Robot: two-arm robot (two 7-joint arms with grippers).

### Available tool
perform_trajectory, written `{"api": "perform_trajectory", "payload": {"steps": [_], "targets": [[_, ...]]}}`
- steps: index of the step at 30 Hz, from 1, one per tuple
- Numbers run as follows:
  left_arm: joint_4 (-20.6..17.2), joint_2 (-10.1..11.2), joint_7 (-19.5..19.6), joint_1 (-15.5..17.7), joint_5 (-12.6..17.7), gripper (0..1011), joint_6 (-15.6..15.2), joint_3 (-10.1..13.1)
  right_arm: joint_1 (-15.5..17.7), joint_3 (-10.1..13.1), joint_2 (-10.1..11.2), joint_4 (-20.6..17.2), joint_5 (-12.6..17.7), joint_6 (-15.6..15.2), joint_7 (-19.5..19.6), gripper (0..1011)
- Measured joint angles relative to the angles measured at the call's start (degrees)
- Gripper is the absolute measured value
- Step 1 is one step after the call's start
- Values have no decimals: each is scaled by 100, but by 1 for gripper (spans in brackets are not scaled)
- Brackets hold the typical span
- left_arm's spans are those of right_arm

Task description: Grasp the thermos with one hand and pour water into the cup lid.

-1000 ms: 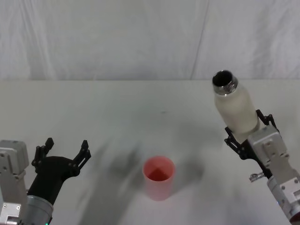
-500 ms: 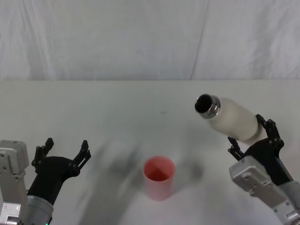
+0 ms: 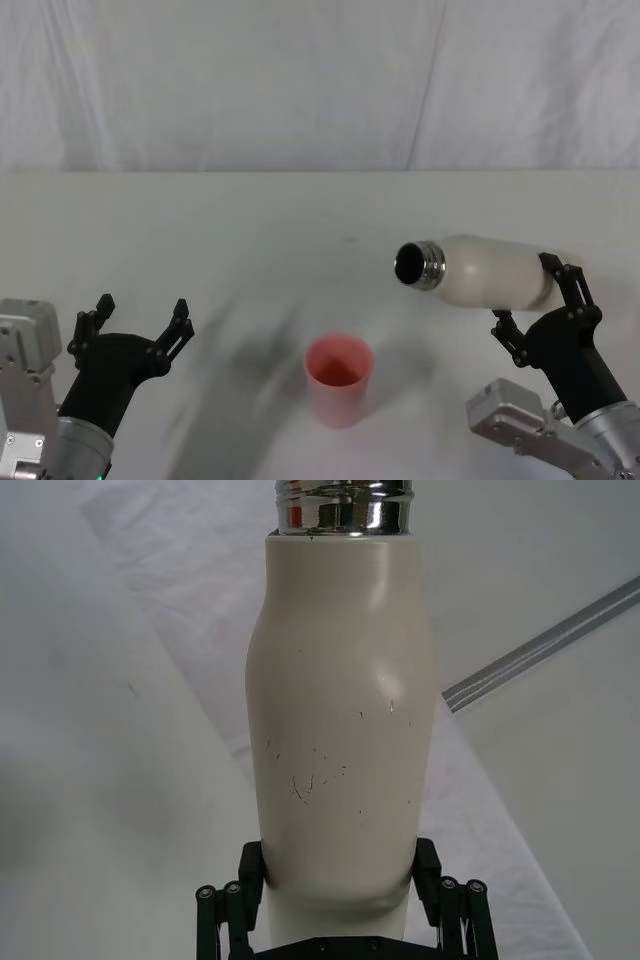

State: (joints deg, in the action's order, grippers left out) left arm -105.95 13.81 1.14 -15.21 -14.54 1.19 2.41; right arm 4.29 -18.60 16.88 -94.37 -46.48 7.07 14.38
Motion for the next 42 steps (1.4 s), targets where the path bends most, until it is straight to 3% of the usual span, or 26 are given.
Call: {"api": "perform_trajectory", "payload": {"steps": [17, 21, 31, 42], "targets": [[0, 0, 0, 0, 0, 1001, 0, 0, -172, -300, 293, 285, -703, 104, 604, 935], [0, 0, 0, 0, 0, 1001, 0, 0, -255, -419, 478, 363, -932, 165, 761, 935], [0, 0, 0, 0, 0, 1001, 0, 0, -346, -652, 790, 379, -1232, 114, 778, 935], [0, 0, 0, 0, 0, 1001, 0, 0, -435, -839, 945, 362, -1409, -63, 787, 935]]}}
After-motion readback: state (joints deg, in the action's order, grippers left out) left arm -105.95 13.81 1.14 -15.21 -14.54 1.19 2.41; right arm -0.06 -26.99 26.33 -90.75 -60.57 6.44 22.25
